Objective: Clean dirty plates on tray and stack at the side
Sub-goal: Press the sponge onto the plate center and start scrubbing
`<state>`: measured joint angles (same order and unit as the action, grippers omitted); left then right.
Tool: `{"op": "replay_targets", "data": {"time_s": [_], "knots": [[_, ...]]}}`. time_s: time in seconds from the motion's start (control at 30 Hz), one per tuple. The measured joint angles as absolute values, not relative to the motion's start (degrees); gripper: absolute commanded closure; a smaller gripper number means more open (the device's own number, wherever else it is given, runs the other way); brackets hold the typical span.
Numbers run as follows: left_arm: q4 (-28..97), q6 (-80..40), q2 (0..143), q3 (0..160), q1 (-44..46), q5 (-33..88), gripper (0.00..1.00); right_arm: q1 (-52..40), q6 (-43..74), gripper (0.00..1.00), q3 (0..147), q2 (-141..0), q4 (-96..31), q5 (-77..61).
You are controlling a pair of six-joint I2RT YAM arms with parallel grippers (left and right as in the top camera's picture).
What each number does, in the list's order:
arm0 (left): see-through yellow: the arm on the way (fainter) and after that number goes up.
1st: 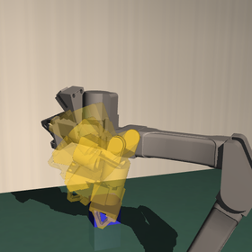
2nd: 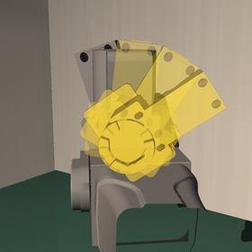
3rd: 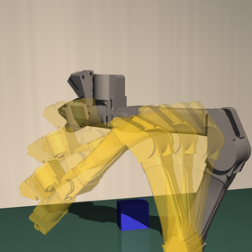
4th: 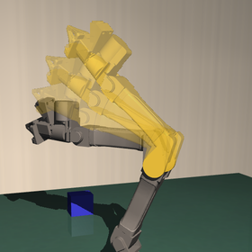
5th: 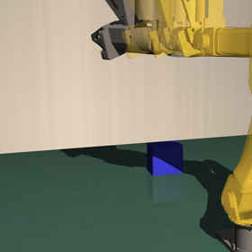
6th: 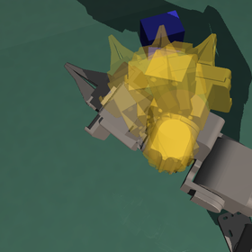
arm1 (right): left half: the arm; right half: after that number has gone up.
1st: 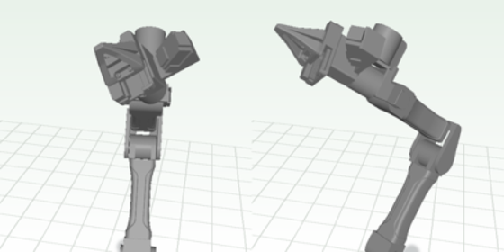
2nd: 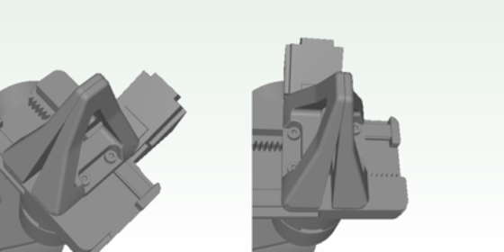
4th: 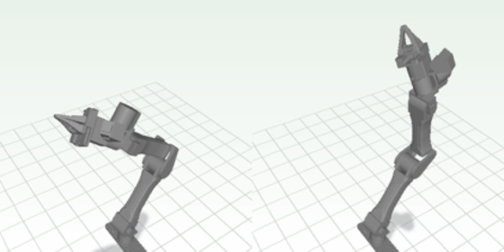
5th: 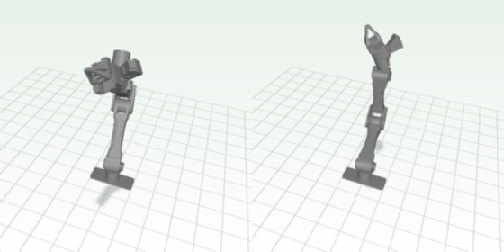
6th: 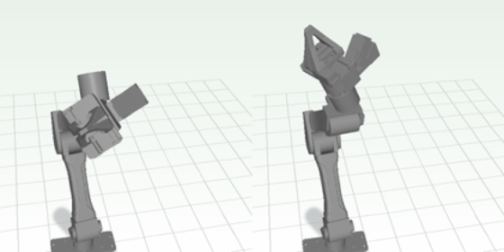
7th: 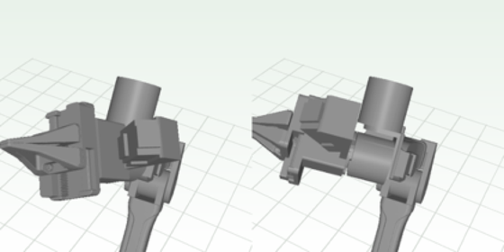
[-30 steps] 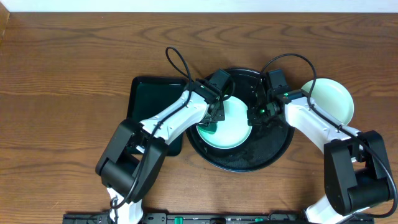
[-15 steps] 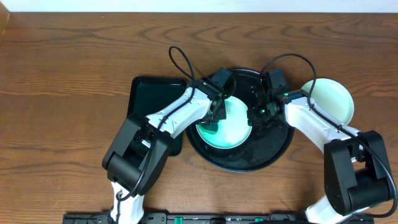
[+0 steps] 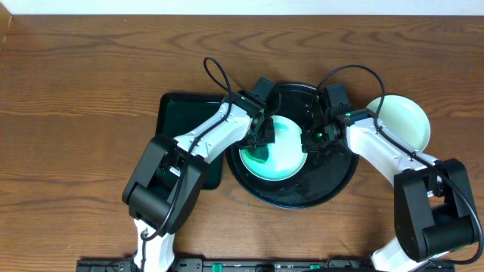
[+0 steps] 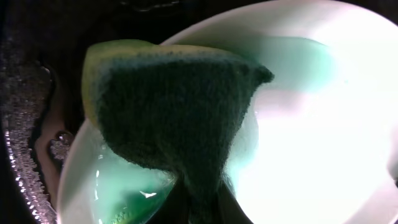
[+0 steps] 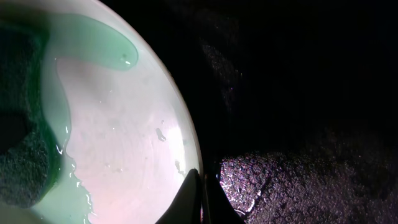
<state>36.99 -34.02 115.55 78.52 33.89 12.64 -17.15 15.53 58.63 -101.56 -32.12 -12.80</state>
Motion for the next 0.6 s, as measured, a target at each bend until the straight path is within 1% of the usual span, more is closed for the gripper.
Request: {"op": "replay_targets", "data": {"time_s": [0.17, 0.3, 0.47, 0.53, 0.6], "knots": [[36.12, -33.89, 113.86, 77.87, 34.20, 16.08, 0.92, -17.17, 15.53, 0.99, 58.63, -101.56, -32.12, -12.75], [36.16, -33.50, 109.78, 76.95, 35.86, 18.98, 0.93, -17.17, 15.53, 0.99, 58.63, -101.56, -32.12, -12.75], [36.80, -33.17, 103.57, 76.93, 36.27, 17.78, 0.93, -17.17, 15.53, 0.99, 58.63, -101.56, -32.12, -12.75], [37.34, -33.15, 102.56, 76.93, 36.16, 16.32, 0.93, -17.17, 15.55, 0.96, 58.63, -101.56, -32.10, -12.80], [37.95, -33.15, 102.54, 76.93, 36.16, 14.48, 0.92, -17.17, 15.81, 0.86, 58.63, -101.56, -32.10, -12.93]]}}
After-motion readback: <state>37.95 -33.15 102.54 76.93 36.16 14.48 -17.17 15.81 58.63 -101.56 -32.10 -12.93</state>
